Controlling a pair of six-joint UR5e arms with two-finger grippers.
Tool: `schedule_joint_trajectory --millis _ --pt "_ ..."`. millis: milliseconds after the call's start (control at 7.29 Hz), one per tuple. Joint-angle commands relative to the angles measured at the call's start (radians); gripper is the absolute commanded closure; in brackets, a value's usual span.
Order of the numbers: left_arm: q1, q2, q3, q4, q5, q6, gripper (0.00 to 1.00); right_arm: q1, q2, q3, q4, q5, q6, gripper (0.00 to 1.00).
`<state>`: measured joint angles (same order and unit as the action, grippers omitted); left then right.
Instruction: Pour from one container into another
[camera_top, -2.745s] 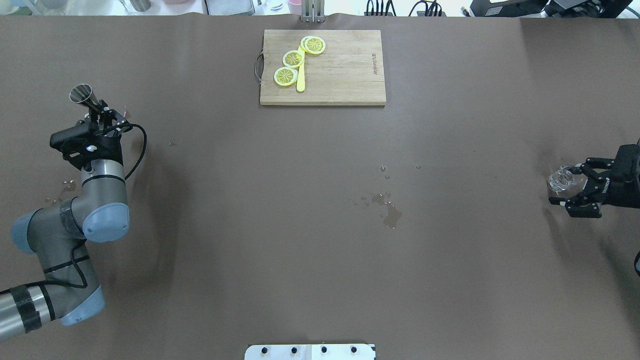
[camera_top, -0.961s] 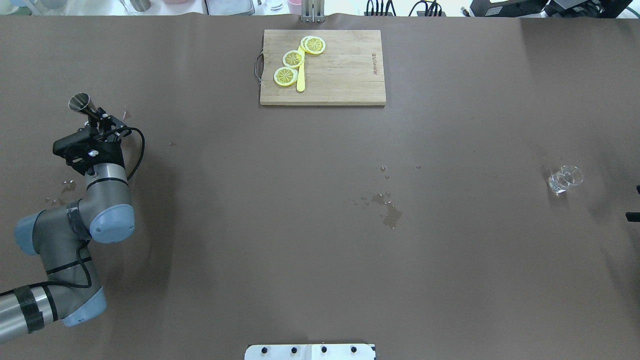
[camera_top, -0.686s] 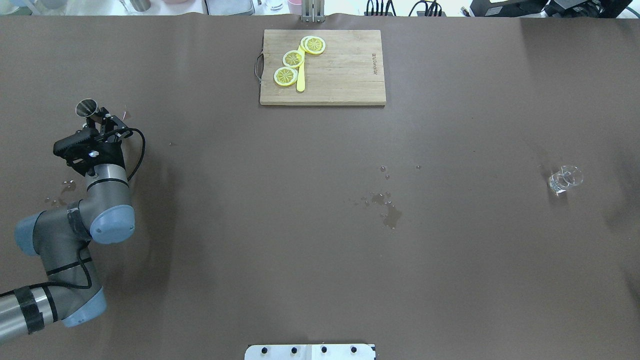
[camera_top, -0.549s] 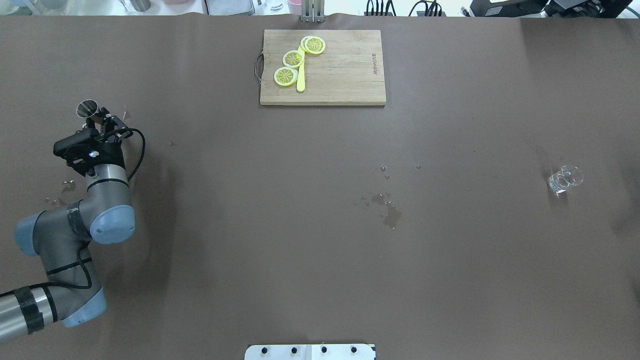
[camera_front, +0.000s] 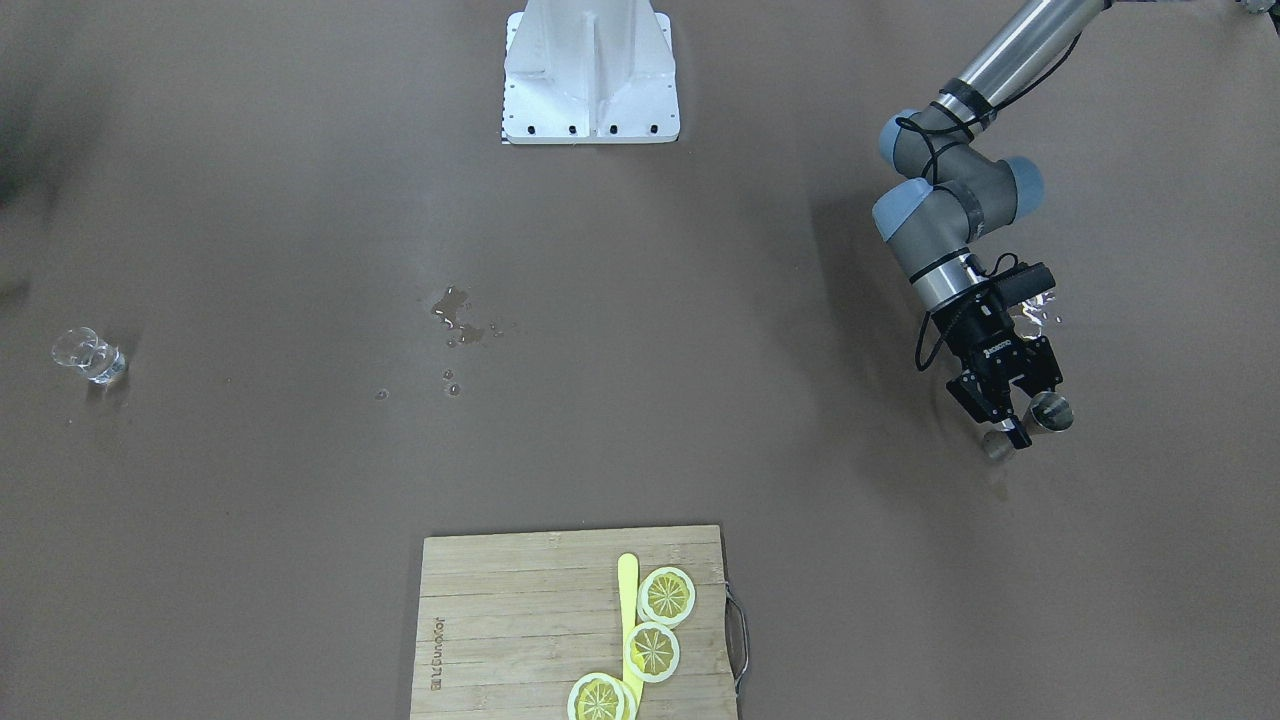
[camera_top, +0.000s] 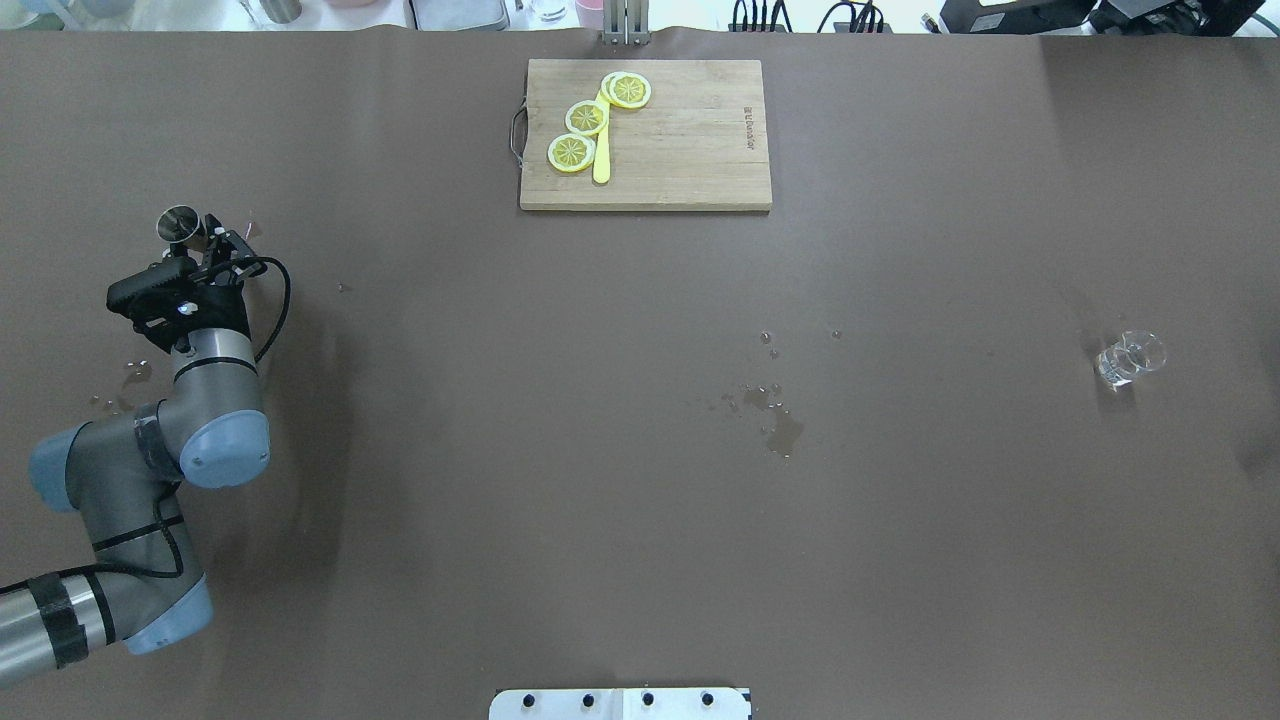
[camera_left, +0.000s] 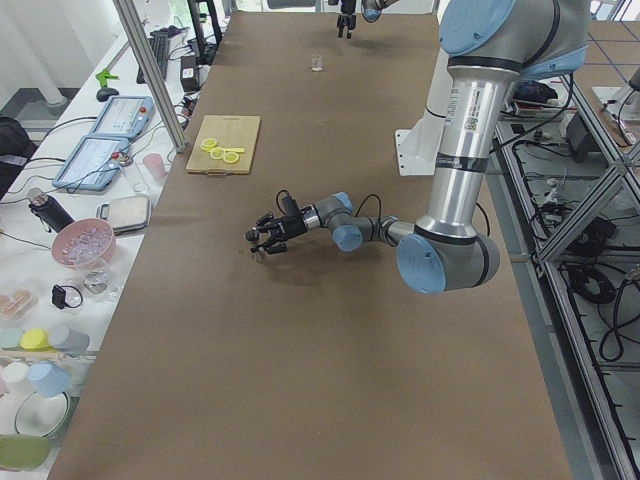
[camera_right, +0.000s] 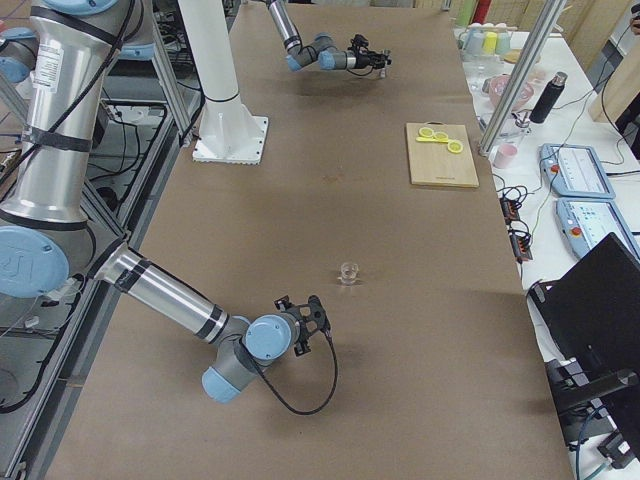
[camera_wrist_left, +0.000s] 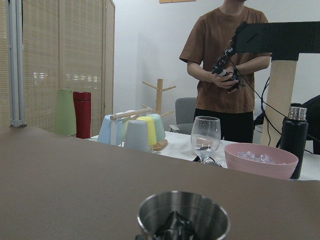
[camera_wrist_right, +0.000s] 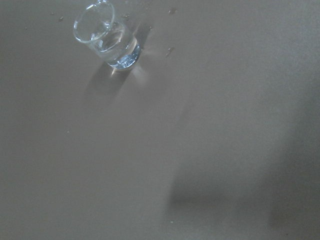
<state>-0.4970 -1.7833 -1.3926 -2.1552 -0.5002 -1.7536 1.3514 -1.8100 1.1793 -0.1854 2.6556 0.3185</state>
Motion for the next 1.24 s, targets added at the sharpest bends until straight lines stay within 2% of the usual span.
schedule_joint_trajectory --millis 0,412,686,824,1098 --pt "0.000 -0.001 -0.011 0.002 -0.001 0.012 0.03 0.003 -0.003 0.051 -0.127 -0.080 -0.001 0.00" --pt "-0.005 0.007 -0.060 0.052 -0.006 0.040 0.03 0.003 0.000 0.163 -0.384 -0.179 -0.004 0.00" --pt "-0.009 0.016 -0.078 0.054 -0.006 0.062 0.03 0.002 -0.003 0.297 -0.668 -0.233 -0.025 0.00" --pt "-0.009 0.045 -0.110 0.054 -0.006 0.069 0.03 0.000 -0.002 0.313 -0.743 -0.240 -0.039 0.00" --pt "-0.009 0.119 -0.202 0.057 -0.009 0.104 0.03 0.009 -0.003 0.454 -1.091 -0.240 -0.166 0.00"
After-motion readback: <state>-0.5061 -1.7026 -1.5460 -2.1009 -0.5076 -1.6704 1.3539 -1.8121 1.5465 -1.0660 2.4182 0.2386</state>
